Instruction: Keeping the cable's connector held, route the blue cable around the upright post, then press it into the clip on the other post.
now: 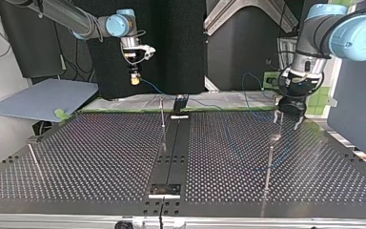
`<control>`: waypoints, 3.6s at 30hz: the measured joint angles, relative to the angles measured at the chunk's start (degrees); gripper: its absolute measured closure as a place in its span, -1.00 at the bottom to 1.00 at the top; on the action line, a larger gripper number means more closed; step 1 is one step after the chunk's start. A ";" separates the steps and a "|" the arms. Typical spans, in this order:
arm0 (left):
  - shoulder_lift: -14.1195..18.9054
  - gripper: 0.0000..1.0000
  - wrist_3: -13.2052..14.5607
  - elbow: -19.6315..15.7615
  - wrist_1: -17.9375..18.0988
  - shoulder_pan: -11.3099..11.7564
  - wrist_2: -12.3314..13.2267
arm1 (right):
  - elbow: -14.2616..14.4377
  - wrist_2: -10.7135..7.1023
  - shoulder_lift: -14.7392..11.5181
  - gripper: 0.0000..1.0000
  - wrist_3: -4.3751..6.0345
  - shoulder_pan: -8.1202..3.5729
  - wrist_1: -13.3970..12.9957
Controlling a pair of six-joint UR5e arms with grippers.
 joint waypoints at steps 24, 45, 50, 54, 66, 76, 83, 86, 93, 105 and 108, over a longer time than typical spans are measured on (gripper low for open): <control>3.12 -1.00 10.95 9.09 -10.75 -1.27 -3.98 | -0.32 -2.09 0.00 1.00 0.31 0.30 0.79; 0.39 -1.00 21.15 19.28 -20.97 -3.96 -8.12 | -1.14 -3.82 0.00 1.00 0.30 0.42 1.43; -0.47 -1.00 23.33 21.47 -23.14 -5.35 -8.09 | -1.21 -3.83 0.00 1.00 0.32 0.42 1.36; -1.36 -1.00 25.01 23.15 -24.83 -6.42 -7.52 | -1.29 -3.83 0.00 1.00 0.31 0.42 1.35; -4.34 -1.00 30.99 29.14 -27.41 -9.12 -9.85 | -1.31 -4.41 0.00 1.00 0.74 0.42 1.29; -7.13 -1.00 36.09 31.40 -27.23 -11.73 -14.01 | -1.30 -4.45 0.01 1.00 0.53 0.42 1.55; -8.13 -1.00 39.52 31.44 -27.86 -13.37 -17.36 | -1.29 -4.45 0.00 1.00 0.50 0.42 1.57; -8.17 -1.00 41.07 31.46 -28.00 -14.03 -18.31 | -1.30 -4.45 0.00 1.00 0.49 0.42 1.61; -8.20 -1.00 44.47 31.45 -28.30 -15.41 -18.78 | -1.29 -4.45 0.00 1.00 0.49 0.64 1.62; -8.57 -1.00 48.55 31.45 -30.99 -17.31 -19.07 | -1.27 -4.45 0.00 1.00 0.55 0.92 1.63; -9.21 -1.00 48.38 31.43 -32.15 -17.65 -19.79 | -1.29 -4.45 0.00 1.00 0.57 0.99 1.64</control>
